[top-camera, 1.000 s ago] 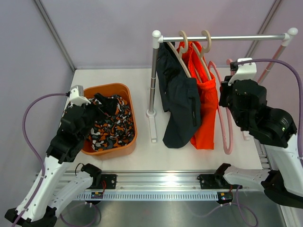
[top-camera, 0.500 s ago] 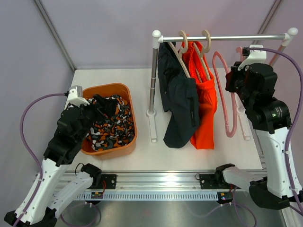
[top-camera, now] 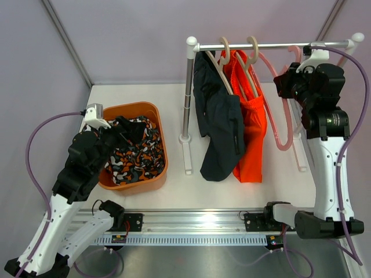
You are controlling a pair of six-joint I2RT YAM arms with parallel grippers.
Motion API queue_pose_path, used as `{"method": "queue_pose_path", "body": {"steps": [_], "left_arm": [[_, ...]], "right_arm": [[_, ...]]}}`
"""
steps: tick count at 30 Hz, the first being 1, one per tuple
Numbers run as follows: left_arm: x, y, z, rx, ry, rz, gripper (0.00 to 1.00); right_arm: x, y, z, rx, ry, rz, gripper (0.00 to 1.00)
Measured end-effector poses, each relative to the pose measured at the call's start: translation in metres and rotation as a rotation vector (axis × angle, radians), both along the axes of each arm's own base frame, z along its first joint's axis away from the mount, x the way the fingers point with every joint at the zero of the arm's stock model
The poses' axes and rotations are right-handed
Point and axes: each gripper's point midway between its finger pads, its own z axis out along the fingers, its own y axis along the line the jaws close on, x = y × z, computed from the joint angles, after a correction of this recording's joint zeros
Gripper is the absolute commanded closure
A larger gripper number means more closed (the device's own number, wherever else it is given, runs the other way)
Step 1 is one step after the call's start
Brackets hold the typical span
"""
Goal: Remove the shorts from the hanger
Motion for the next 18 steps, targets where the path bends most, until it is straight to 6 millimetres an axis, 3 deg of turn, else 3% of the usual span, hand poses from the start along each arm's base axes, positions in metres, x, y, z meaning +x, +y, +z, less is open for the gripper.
{"method": "queue_pose_path", "body": {"steps": [9,18], "left_arm": [[0.001,-0.002,-0.002,0.016,0.001,-0.013,0.01],[0.002,-0.002,-0.003,0.027,0.001,-0.017,0.01]], "right_arm": [[0.041,-0.005,0.02,0.044,-0.023,-0.012,1.0],[0.052,-0.019,0.022,0.046,-0.009,-0.097,1.0]]}}
